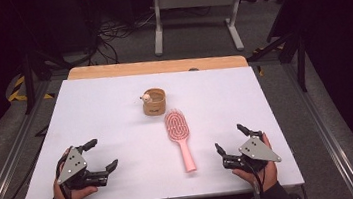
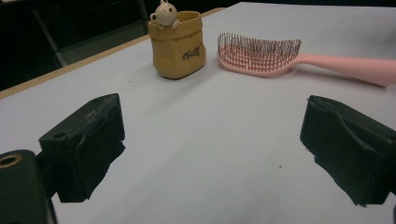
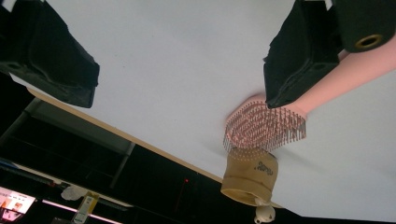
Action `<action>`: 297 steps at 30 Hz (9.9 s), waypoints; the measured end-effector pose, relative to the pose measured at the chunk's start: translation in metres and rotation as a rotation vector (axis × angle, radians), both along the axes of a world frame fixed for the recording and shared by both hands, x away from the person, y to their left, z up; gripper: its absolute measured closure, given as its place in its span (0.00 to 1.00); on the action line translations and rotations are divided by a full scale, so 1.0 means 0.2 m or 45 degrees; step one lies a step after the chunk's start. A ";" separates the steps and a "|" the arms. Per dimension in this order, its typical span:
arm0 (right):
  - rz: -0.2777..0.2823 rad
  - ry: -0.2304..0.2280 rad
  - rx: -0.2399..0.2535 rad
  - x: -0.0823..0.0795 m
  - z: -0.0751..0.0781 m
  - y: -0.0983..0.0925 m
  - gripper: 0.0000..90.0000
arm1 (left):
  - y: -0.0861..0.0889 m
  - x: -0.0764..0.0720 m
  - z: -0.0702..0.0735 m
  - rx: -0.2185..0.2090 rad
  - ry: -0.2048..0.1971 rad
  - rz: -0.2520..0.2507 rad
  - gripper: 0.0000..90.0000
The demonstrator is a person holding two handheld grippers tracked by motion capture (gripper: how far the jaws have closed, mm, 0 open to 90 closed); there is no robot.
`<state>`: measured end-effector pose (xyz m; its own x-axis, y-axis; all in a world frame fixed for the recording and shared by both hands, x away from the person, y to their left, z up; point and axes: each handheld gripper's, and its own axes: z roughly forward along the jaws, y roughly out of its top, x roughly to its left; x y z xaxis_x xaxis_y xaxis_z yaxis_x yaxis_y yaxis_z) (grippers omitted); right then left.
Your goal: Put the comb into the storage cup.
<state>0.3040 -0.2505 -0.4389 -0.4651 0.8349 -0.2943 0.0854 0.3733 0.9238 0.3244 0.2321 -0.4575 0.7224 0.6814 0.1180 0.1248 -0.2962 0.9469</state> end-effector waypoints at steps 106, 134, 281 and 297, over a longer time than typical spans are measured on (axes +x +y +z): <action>-0.190 0.924 -0.112 0.42 -0.05 0.62 0.78 | 0.00 0.00 -0.04 0.057 0.161 -0.137 0.12; 0.158 0.533 0.022 0.33 0.02 0.50 0.78 | 0.01 0.05 -0.04 0.025 0.159 0.007 0.11; 0.158 0.076 0.117 0.07 -0.03 -0.01 0.06 | -0.36 0.38 0.52 -0.329 0.013 -0.126 0.70; 0.163 0.106 0.062 0.08 -0.06 0.03 0.06 | -0.23 0.45 0.67 -0.339 -0.010 -0.110 0.70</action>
